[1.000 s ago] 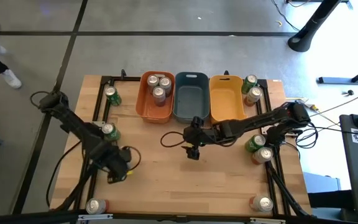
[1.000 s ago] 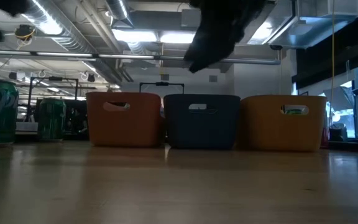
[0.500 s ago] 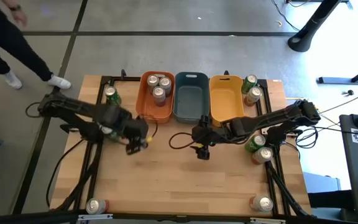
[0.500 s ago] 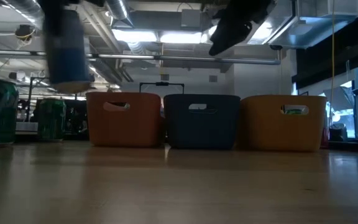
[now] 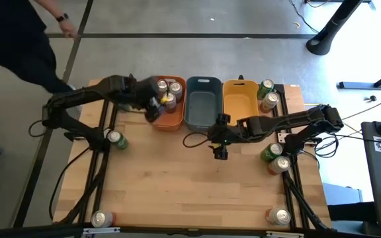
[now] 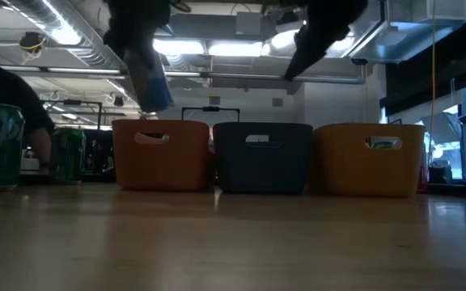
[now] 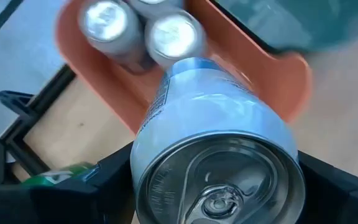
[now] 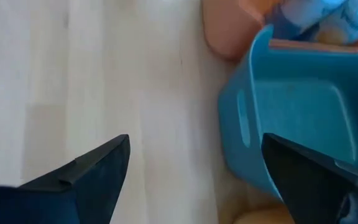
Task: Sort soda cans
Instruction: Put the blue-white soda can into the orange bin
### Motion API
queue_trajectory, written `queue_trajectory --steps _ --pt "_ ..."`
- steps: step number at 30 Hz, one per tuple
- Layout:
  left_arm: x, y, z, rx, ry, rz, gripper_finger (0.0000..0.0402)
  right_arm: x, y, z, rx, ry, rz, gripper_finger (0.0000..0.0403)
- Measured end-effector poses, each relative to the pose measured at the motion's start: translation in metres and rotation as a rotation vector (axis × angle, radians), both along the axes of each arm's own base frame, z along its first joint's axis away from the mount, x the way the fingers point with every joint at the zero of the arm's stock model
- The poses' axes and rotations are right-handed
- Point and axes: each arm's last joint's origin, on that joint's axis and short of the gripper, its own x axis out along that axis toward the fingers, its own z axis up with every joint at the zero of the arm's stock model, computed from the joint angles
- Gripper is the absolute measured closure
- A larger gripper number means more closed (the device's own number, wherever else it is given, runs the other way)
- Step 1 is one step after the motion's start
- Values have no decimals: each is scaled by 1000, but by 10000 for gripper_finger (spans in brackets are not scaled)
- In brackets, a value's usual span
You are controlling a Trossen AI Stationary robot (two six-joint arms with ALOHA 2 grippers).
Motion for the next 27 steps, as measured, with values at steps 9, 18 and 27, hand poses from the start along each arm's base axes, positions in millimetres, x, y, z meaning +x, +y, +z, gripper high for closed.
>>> queue_trajectory --steps 9,18,27 --pt "3 33 -11 0 47 42 109 -9 -2 6 92 4 -37 41" --pt "35 50 -54 -66 236 -53 109 -8 -1 -22 132 -8 -114 41" --pt "29 48 -53 -84 259 -52 109 -11 2 -36 160 -6 -159 41"
